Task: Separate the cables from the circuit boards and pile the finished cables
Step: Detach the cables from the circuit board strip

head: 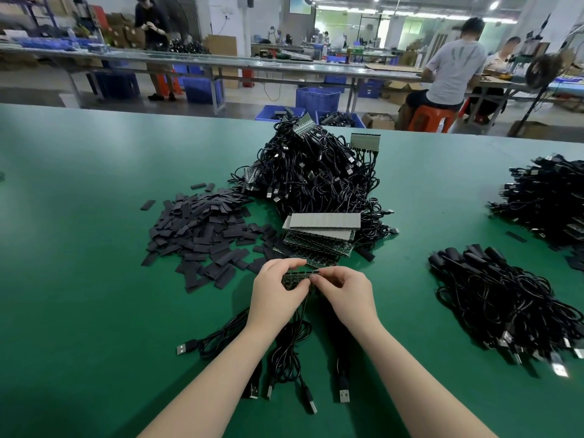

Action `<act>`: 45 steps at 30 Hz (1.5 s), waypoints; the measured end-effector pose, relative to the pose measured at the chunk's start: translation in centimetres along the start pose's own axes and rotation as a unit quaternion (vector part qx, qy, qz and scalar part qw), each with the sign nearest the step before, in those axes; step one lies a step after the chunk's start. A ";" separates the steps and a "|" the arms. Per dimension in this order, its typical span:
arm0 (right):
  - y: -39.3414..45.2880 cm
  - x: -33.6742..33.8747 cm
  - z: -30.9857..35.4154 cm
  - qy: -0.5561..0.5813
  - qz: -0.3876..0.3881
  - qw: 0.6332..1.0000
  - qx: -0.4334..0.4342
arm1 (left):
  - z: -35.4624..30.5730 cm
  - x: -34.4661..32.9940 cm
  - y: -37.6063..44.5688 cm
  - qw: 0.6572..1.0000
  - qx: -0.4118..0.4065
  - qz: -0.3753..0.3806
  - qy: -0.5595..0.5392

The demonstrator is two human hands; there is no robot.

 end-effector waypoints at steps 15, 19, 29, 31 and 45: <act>0.2 0.6 0.1 0.029 0.019 0.999 -0.001 | 0.6 -0.2 0.4 0.993 0.064 0.055 -0.083; 0.1 0.3 0.0 -0.004 0.005 1.000 0.022 | 0.8 -0.4 0.7 0.992 0.072 0.050 -0.090; -0.7 -0.1 0.1 -0.021 -0.019 0.998 0.049 | 0.8 -0.4 0.6 0.993 0.076 0.049 -0.071; -0.8 -0.2 0.0 -0.022 -0.024 0.998 0.055 | 0.7 -0.4 0.6 0.994 0.078 0.049 -0.066; -1.9 1.7 6.9 0.063 -0.173 0.973 0.143 | 0.0 -0.6 0.4 1.000 0.001 -0.004 -0.019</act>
Point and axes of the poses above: each hand's wrist, its own y-axis towards the middle knuckle, its own x-axis out of the back of the hand, z = x × y, the point moved 2 cm from there along y, towards the middle knuckle, and after that the axes turned 14 degrees about y, right-handed, at the moved point
